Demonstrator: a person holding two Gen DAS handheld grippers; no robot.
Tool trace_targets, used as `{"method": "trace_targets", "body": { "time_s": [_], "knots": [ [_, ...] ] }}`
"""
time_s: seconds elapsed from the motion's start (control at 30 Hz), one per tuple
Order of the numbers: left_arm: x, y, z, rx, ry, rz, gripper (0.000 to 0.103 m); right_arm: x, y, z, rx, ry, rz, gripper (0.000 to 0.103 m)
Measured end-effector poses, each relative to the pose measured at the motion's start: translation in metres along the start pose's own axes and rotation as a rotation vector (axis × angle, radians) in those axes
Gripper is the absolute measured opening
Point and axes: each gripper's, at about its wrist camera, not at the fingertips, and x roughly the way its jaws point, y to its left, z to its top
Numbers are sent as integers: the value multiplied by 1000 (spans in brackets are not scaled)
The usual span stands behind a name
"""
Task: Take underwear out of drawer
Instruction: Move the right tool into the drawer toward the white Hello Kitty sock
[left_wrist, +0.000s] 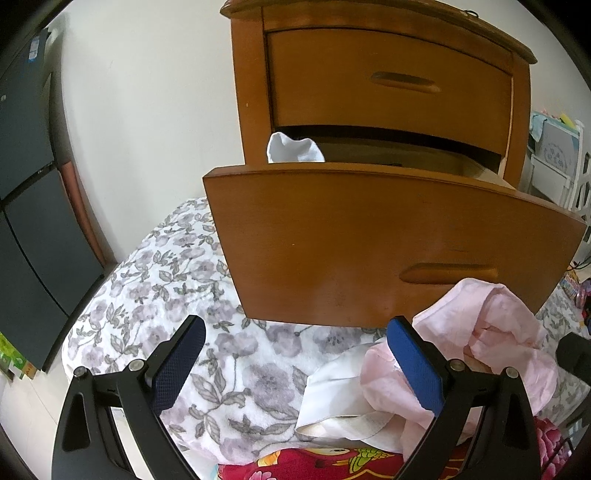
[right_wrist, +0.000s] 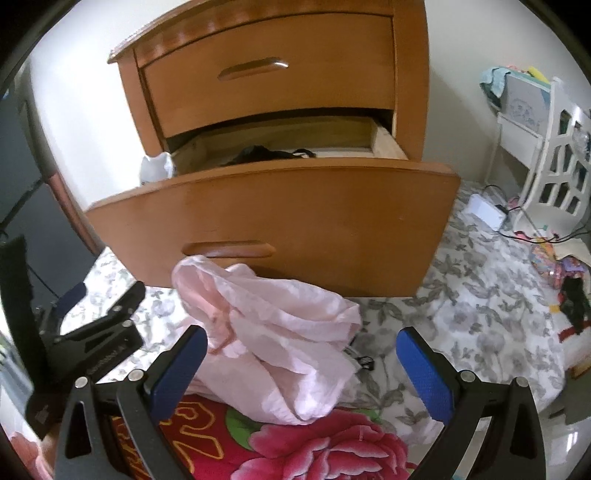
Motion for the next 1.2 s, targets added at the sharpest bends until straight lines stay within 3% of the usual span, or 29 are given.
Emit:
{"method": "trace_targets", "body": {
  "time_s": [0.43,0.67,0.87,1.2],
  "knots": [
    [9,5,-1,-29,32,-19,99,-18,-8,39,-12,-43,75,103],
    [14,5,-2,-24,49,-27,99,-27,-12,91,-40,-87,103,103],
    [15,7,-1,-35,58,-35,99,-30,8,136,-130,-115,111,103],
    [11,13,1,-58,48,-53,99,27,38,163,-180,84,164,103]
  ]
}}
